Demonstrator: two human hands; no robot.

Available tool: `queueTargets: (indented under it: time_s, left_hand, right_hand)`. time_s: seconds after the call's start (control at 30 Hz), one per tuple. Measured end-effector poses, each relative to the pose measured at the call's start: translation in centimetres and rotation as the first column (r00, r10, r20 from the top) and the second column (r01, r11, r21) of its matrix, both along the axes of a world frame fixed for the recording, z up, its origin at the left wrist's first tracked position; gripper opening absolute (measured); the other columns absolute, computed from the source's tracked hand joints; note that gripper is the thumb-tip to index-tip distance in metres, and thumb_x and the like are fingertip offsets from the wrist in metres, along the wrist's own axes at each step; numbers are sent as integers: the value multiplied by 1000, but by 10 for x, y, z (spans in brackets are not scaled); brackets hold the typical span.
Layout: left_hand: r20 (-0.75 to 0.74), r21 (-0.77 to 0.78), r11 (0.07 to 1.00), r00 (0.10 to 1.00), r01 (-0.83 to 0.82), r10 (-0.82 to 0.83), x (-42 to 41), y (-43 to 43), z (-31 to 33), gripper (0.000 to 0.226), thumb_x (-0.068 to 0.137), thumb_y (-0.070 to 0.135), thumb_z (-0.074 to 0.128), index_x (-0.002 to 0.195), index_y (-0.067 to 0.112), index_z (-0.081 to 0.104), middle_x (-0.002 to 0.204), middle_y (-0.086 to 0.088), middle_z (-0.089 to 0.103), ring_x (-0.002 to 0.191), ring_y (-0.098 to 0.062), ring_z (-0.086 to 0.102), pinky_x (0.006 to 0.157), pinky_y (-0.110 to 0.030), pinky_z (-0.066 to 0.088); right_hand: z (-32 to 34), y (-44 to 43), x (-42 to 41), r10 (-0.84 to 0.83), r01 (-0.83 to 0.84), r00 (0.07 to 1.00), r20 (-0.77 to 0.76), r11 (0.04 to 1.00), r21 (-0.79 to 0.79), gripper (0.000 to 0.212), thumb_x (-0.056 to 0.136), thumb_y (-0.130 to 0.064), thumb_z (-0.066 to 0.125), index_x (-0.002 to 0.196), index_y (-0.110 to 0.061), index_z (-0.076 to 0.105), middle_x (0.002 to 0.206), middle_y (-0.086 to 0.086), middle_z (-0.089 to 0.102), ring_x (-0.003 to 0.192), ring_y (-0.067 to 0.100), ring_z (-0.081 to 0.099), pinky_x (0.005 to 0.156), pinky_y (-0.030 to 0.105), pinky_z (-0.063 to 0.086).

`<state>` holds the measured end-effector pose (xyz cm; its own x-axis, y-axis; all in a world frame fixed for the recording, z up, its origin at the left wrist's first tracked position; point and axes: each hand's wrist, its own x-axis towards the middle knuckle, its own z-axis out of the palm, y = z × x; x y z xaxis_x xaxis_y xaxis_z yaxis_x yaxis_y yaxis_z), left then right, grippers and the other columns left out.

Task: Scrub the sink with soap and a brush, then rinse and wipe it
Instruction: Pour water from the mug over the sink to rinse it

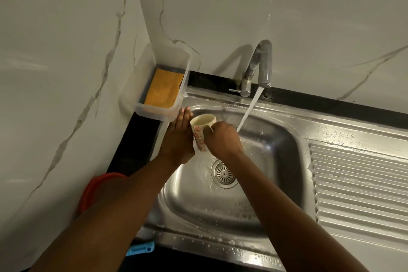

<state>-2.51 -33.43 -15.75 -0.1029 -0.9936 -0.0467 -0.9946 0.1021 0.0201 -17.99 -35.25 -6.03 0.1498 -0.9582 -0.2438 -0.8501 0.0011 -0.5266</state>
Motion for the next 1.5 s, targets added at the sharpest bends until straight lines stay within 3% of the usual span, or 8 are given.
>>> queueTargets:
  time_s: [0.1,0.33,0.47,0.67,0.83,1.13,1.3,1.5]
  left_hand:
    - [-90,-11,1000,996,11,-12,0,-7,0,101,83,21,63,165,1,7,173,-27,17,161,-44,14,126,-55,31]
    - [-25,-25,1000,1000,13,-14,-8,-23,4,95,98,51,46,166,-4,9,173,-30,9,162,-46,8,131,-53,20]
    - [4,59,998,1000,13,-13,-14,-33,2,108,96,46,60,166,1,-9,175,-23,-12,163,-40,-9,133,-53,5]
    - [-72,82,990,991,119,-113,-23,-51,7,103,94,26,58,167,13,-13,176,-10,-19,163,-28,-15,133,-48,-2]
    - [-43,50,978,979,201,-199,-26,-56,5,105,90,28,58,168,17,-11,177,-8,-16,163,-27,-15,133,-51,0]
    - [123,184,842,838,507,-532,-56,-89,29,93,101,37,50,158,16,-20,169,-8,-22,162,-29,-17,133,-51,1]
    - [168,146,878,863,456,-476,-45,-75,20,101,99,38,52,165,12,-20,171,-10,-22,163,-27,-14,134,-47,0]
    - [73,97,946,946,308,-316,-36,-57,14,103,95,36,55,167,12,-13,176,-11,-12,164,-27,-8,134,-48,6]
  right_hand:
    - [7,-23,13,-9,7,1000,-22,998,-67,32,103,-33,50,93,-8,69,85,8,67,70,25,61,64,32,50]
    - [1,4,-27,64,-70,992,110,996,57,40,108,-32,47,82,-9,67,78,5,70,60,12,62,49,18,41]
    - [0,47,-87,22,-63,977,212,980,189,36,106,-37,52,86,-17,73,85,2,78,73,14,75,71,41,64]
    - [29,50,-168,-110,75,984,143,971,226,34,102,-41,58,85,-18,77,81,-1,79,73,18,77,75,50,63]
    - [44,-2,-175,29,-26,993,-113,999,24,33,107,-35,51,109,-13,75,110,7,78,80,14,71,63,21,56]
    - [35,-80,-133,117,-126,973,-201,992,-31,36,105,-40,52,95,-13,73,90,4,76,72,16,72,67,32,62]
    - [21,-68,-152,-31,36,996,-79,998,58,34,106,-36,54,110,-9,74,102,7,78,77,17,75,73,34,65]
    - [20,-49,-189,-183,185,983,-32,978,97,35,105,-34,57,122,-6,69,113,8,76,77,19,75,52,19,56]
